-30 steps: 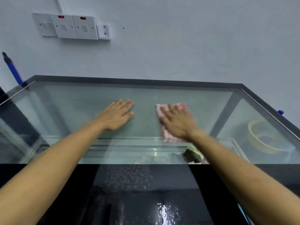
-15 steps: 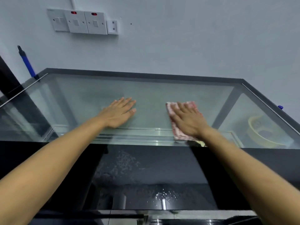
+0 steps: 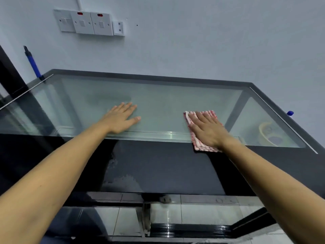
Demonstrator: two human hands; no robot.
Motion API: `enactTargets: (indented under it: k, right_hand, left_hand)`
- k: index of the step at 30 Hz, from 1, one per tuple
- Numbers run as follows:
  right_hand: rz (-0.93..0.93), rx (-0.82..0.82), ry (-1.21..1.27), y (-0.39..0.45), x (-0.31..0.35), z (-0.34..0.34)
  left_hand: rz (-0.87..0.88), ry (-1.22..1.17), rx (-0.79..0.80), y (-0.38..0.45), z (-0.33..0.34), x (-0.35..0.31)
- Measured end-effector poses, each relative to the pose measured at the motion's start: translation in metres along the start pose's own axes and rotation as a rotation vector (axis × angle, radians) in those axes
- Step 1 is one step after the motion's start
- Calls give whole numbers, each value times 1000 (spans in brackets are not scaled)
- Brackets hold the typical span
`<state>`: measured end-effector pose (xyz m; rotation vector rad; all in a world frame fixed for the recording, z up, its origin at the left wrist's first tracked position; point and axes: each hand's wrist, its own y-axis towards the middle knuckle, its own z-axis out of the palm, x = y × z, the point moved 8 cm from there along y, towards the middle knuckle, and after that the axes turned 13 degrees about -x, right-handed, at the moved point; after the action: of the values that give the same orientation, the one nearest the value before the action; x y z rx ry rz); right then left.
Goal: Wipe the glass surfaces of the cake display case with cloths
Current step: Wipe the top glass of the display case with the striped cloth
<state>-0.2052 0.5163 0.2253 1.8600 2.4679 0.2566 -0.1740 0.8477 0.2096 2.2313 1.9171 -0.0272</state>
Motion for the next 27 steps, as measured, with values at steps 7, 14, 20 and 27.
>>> enactTargets:
  k: [7,14,20,27]
  right_hand:
    - [-594,16,170,-101,202,1]
    - [-153,25,42,-34,26,-5]
    - [-151,-29,68,20,158,18]
    - [-540,51,144,-101,166,-3]
  left_hand:
    - [-20,1,-25,-6,0,3]
    - [-29,-17,-37,-9,-2,3]
    - [33,-43,1,6,2,9]
    - [179,-73,48,15,1,27]
